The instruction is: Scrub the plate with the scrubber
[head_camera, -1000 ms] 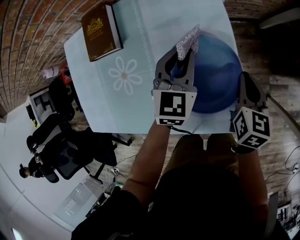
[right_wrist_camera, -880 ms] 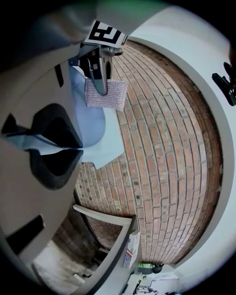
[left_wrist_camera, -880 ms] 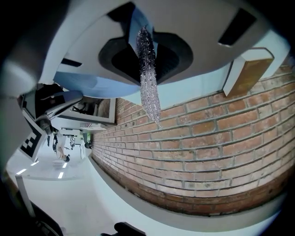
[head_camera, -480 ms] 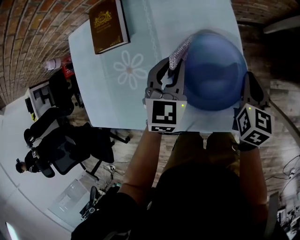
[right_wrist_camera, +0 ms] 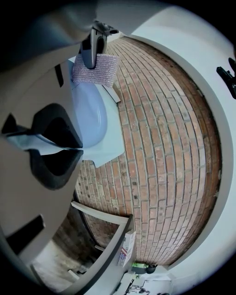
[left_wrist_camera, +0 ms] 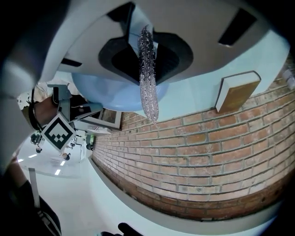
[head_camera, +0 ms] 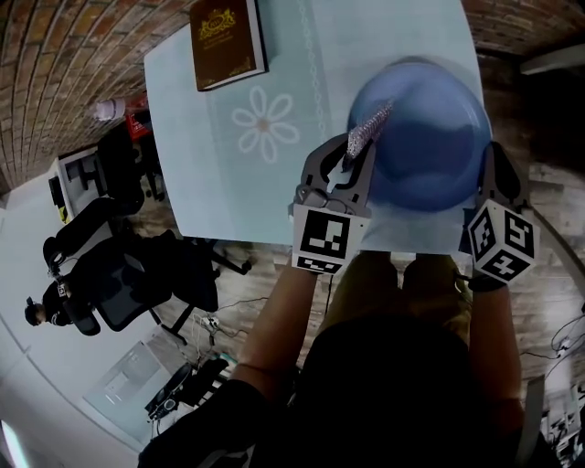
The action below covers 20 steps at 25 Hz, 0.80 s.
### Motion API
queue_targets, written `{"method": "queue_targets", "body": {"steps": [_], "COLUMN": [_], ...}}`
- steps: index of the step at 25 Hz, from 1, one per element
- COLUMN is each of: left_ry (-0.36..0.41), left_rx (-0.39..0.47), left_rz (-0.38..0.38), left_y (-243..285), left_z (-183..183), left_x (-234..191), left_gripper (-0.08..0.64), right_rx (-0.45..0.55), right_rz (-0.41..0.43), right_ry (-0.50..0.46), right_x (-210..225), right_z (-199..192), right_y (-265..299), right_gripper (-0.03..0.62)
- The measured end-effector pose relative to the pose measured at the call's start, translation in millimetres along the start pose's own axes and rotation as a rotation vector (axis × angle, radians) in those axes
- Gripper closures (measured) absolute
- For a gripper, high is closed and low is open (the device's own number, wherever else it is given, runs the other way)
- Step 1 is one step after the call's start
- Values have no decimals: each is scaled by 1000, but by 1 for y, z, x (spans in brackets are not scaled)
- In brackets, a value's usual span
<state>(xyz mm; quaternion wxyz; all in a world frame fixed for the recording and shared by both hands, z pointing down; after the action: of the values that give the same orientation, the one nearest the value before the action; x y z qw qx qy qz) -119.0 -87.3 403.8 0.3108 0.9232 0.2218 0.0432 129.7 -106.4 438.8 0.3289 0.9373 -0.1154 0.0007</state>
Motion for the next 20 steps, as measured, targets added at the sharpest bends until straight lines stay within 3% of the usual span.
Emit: {"method": "queue_targets", "body": {"steps": [8,20], "left_ry": [-24,-74], "left_rx": [-38,-66], "left_rz": [-84,-273], "left_y": [-13,-14], "left_z": [-10,-22], "left_x": [26,91], "left_gripper": [480,481], "right_rx": [3,12], "right_rz": [-3,6], "right_ry": [-1,-8], "right_x": [-1,0], "right_z": [-5,-7], "right_y": [-4,-8], "right_gripper": [549,549]}}
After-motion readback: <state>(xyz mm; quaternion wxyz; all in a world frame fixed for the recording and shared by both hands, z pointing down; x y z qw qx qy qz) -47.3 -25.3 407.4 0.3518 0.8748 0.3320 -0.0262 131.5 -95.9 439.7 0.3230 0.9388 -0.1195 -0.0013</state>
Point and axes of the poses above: the fingertips, and each gripper's own axes: y forward along the fingers, x to its right, z out of its top, the point moved 7 cm from there along -y, backward along the fingers, and after that the axes turned 7 degrees about -y, right-handed, at the moved point
